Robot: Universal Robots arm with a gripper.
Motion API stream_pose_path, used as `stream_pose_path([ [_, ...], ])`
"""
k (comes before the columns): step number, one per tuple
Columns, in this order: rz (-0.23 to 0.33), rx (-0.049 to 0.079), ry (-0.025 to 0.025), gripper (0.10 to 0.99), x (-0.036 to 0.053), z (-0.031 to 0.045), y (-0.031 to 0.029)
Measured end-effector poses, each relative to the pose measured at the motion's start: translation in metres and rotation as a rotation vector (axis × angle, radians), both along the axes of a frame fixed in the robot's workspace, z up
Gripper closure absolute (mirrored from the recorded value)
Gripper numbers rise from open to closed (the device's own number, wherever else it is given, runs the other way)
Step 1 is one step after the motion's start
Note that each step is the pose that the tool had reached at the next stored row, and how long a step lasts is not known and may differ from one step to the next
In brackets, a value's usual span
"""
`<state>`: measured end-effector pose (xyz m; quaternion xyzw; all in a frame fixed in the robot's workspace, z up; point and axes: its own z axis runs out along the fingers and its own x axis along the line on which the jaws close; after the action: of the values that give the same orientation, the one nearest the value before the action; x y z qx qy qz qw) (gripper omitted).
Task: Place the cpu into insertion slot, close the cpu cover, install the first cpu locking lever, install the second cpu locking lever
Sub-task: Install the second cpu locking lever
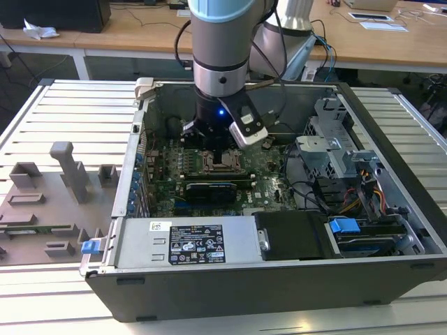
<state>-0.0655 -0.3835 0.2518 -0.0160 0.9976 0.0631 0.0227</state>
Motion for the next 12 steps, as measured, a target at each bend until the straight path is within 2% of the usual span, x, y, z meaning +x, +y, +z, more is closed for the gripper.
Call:
stream_pose_path([
  [1,0.0,0.012,0.0,0.98,-0.0009,-0.0015,-0.0035],
  [3,0.0,0.013,-0.0002,0.98,-0.0018,-0.0055,-0.0056],
  [12,0.0,0.013,0.0,0.98,-0.0152,-0.0267,-0.0056],
])
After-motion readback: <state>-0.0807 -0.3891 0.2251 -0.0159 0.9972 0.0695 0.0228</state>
